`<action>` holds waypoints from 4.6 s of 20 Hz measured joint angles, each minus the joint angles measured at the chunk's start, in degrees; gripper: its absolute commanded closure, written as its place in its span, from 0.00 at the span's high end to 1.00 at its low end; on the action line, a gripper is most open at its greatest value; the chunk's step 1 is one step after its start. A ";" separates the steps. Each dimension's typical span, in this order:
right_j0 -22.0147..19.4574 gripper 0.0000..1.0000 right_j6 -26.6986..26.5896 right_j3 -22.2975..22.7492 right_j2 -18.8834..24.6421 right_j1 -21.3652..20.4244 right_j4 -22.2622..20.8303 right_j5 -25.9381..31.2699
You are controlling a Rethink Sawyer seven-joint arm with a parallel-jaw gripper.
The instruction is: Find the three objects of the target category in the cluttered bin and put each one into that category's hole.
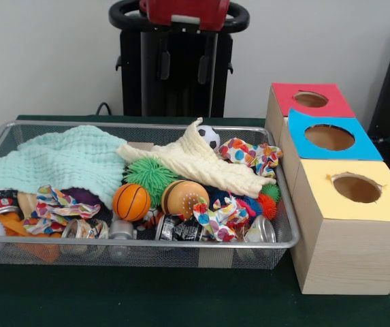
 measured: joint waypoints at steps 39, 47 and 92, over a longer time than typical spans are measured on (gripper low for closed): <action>0.39 1.00 0.00 0.07 7.90 1.95 0.31 22.98; 0.40 1.00 0.00 0.07 7.90 0.94 0.27 17.23; 1.70 1.00 0.00 -11.42 7.07 6.63 -0.16 14.29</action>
